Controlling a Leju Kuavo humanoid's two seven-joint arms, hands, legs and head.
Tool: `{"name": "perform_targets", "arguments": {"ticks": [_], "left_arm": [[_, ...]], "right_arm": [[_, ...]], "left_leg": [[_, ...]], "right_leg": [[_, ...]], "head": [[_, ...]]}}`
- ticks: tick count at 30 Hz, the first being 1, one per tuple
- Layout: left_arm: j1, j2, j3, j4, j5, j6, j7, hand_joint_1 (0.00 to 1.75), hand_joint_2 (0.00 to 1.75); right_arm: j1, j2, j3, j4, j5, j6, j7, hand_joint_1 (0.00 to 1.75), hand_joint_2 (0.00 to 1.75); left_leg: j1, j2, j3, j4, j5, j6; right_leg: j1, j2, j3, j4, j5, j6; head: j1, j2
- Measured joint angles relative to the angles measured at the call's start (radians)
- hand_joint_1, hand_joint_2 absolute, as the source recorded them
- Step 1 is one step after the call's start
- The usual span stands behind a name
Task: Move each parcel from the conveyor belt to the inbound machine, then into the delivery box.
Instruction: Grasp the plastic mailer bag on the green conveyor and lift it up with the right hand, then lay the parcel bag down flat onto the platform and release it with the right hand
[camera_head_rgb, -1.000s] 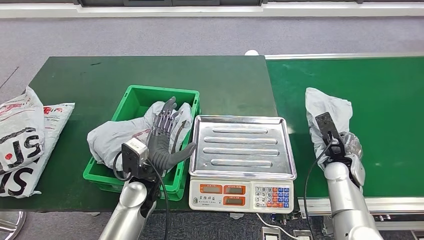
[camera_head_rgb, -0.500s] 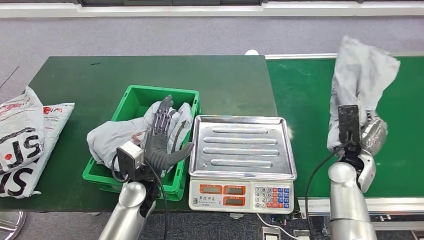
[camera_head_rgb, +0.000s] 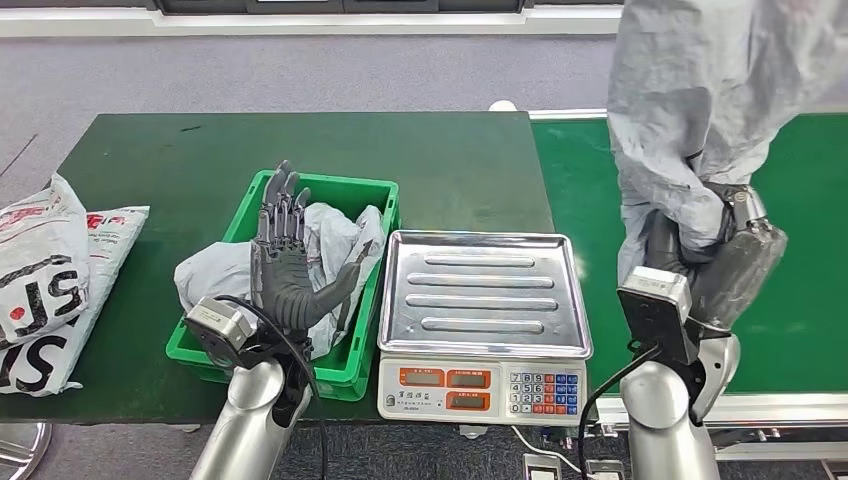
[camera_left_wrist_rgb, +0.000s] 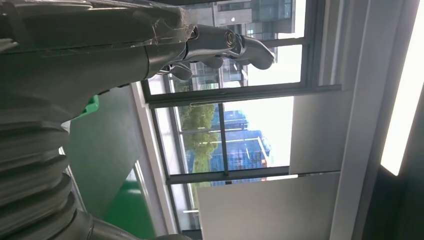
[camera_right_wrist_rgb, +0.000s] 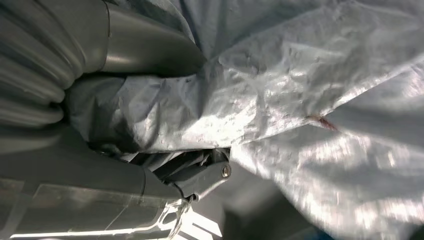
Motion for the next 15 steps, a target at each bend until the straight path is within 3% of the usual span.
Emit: {"name": "perform_targets", "arguments": {"ticks": [3, 6, 15], "left_arm": [[0.002, 0.004, 0.0, -0.006, 0.002, 0.0, -0.009, 0.0, 1.75], [0.003, 0.007, 0.0, -0.008, 0.002, -0.01, -0.015, 0.0, 1.75], [0.003, 0.011, 0.0, 0.002, 0.001, -0.017, -0.017, 0.0, 1.75]], "right_arm": [[-0.006, -0.012, 0.03, 0.016, 0.023, 0.244, 0.057, 1.75, 1.75], [-0.011, -0.024, 0.077, 0.07, 0.077, 0.416, 0.099, 1.75, 1.75], [-0.027, -0.055, 0.184, 0.261, 0.063, 0.592, 0.157, 1.75, 1.75]], "left_leg": [[0.0, 0.0, 0.0, 0.0, 0.0, 0.0], [0.0, -0.002, 0.0, 0.0, 0.0, 0.0], [0.0, -0.003, -0.001, 0.0, 0.0, 0.0]], "right_leg": [[0.0, 0.0, 0.0, 0.0, 0.001, 0.0], [0.0, -0.001, 0.0, 0.0, 0.001, 0.001], [0.0, -0.002, -0.001, 0.0, 0.0, 0.0]], "head": [[0.0, 0.0], [0.0, 0.0], [0.0, 0.0]]}}
